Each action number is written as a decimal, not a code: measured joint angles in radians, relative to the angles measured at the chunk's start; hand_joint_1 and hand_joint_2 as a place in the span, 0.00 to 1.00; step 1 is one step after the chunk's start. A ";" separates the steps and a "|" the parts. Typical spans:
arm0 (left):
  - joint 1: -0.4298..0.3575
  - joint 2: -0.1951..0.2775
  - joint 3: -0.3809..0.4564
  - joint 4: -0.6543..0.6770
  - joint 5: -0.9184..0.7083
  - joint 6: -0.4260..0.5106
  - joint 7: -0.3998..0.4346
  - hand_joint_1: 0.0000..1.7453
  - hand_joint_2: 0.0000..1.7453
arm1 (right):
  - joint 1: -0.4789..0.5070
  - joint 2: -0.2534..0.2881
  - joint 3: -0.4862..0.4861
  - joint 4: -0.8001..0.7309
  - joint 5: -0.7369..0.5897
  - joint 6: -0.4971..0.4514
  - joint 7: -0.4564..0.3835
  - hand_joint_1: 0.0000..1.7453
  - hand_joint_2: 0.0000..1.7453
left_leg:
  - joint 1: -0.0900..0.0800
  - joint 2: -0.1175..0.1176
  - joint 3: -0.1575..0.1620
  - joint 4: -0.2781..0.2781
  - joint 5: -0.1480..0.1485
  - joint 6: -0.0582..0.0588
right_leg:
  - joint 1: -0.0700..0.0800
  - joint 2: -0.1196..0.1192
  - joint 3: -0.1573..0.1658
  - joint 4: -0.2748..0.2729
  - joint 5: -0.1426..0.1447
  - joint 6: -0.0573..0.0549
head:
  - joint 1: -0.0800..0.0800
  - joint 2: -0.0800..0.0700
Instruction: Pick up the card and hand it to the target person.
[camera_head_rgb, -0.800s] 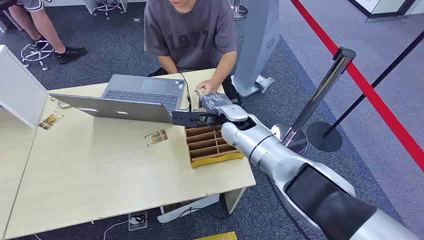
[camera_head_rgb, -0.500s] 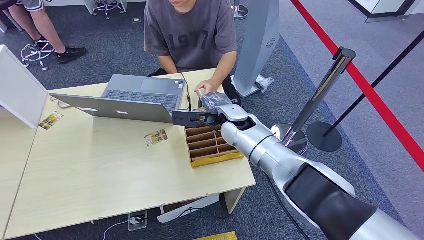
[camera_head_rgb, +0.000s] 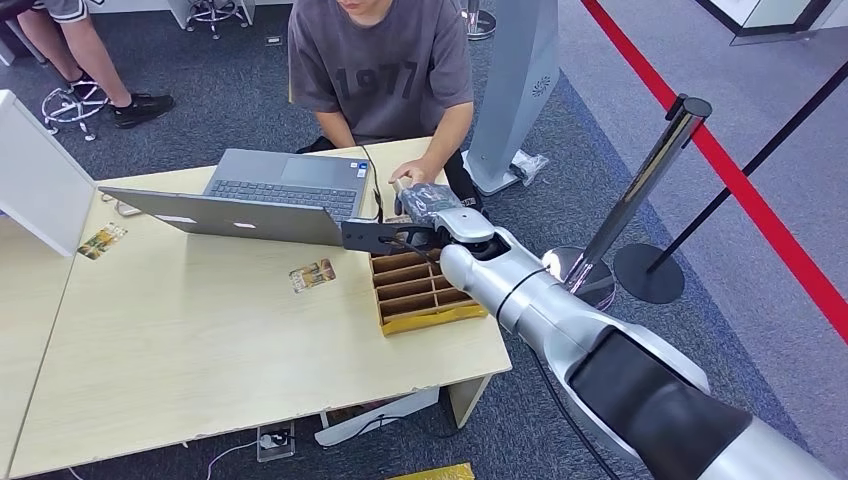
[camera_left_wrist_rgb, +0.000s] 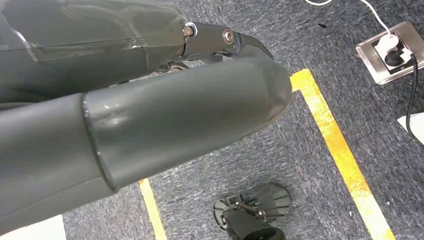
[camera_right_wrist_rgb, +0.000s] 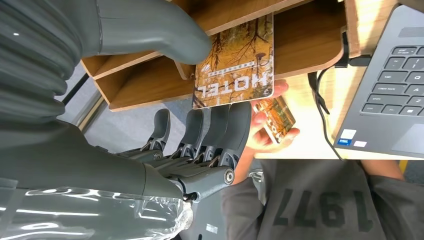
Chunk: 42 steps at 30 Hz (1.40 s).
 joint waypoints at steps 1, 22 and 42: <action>0.000 0.000 0.000 0.000 0.000 0.000 0.000 0.00 0.00 | 0.000 0.001 0.000 0.000 0.000 0.000 0.001 0.55 1.00 | 0.000 0.000 0.000 0.000 0.000 0.000 | 0.000 0.000 0.000 0.000 0.000 0.000 | 0.000 0.000; 0.000 0.000 0.000 0.000 0.000 0.000 0.000 0.00 0.00 | 0.001 0.002 0.000 -0.006 -0.002 0.004 0.004 0.75 1.00 | 0.000 0.000 0.000 0.000 0.000 0.000 | 0.000 0.000 0.000 0.000 0.000 0.000 | 0.000 0.000; 0.009 0.004 0.001 0.000 0.007 0.003 -0.017 0.00 0.00 | -0.005 -0.018 -0.010 -0.129 -0.022 0.000 0.050 0.78 1.00 | 0.000 0.000 0.000 0.000 0.000 0.000 | 0.000 0.000 0.000 0.000 0.000 0.000 | 0.000 0.000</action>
